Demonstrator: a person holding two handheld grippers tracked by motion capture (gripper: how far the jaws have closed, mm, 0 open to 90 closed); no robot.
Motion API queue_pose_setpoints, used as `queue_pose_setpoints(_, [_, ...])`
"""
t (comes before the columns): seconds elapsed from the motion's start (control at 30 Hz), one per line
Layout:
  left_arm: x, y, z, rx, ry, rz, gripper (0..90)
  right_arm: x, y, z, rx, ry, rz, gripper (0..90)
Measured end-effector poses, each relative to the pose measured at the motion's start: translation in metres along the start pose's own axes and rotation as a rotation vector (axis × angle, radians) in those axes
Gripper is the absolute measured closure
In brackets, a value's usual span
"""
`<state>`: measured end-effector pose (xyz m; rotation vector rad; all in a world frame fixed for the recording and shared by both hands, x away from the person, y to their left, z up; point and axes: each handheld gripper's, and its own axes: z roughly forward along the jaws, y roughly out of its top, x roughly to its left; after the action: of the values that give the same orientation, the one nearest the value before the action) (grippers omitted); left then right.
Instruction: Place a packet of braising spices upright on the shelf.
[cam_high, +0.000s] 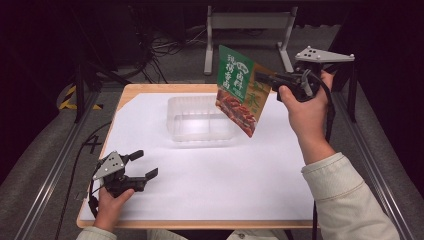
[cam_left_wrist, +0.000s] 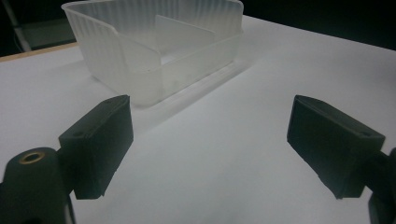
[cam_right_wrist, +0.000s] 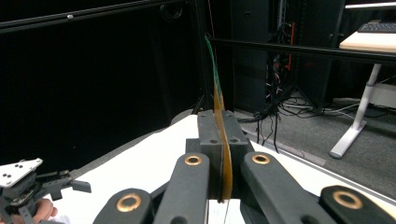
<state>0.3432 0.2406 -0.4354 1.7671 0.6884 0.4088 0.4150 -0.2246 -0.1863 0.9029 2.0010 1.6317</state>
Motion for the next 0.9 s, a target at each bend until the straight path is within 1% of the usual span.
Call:
queue_pose_setpoints(0.07, [0.0,0.0,0.001,-0.003,-0.001,0.003,15.1,0.0,0.001,0.007,0.002,0.0,0.004,90.0])
queue_pose_setpoints(0.1, [0.0,0.0,0.001,-0.003,-0.001,0.003,15.0,0.0,0.001,0.007,0.002,0.0,0.004,90.0])
queue_pose_setpoints(0.23, [0.0,0.0,0.0,-0.005,-0.003,-0.003,15.0,0.001,0.003,0.022,0.002,0.001,0.004,90.0])
queue_pose_setpoints(0.3, [0.001,0.0,0.0,-0.004,0.0,0.004,15.1,0.002,0.004,0.028,0.003,-0.001,0.002,90.0])
queue_pose_setpoints(0.4, [0.001,0.0,-0.001,-0.006,0.001,-0.003,15.1,0.003,0.005,0.037,-0.004,-0.004,0.001,90.0])
queue_pose_setpoints(0.47, [0.001,0.0,-0.002,-0.007,0.003,0.001,15.1,0.003,0.005,0.043,-0.008,-0.003,0.003,90.0])
queue_pose_setpoints(0.53, [0.001,-0.001,-0.002,-0.005,0.002,-0.006,15.1,0.003,0.006,0.049,-0.012,-0.003,0.001,90.0])
queue_pose_setpoints(0.6, [0.001,-0.001,-0.003,-0.006,0.002,0.001,15.0,0.004,0.006,0.056,-0.012,-0.004,0.001,90.0])
queue_pose_setpoints(0.77, [0.001,-0.003,-0.008,-0.004,0.012,-0.003,15.0,0.006,0.006,0.07,-0.003,-0.002,0.004,90.0])
queue_pose_setpoints(0.83, [0.0,-0.004,-0.01,-0.007,0.017,-0.011,15.1,0.006,0.006,0.076,-0.005,0.001,0.012,90.0])
queue_pose_setpoints(0.9, [0.0,-0.005,-0.013,-0.005,0.023,-0.006,15.1,0.006,0.005,0.081,-0.005,0.004,0.017,90.0])
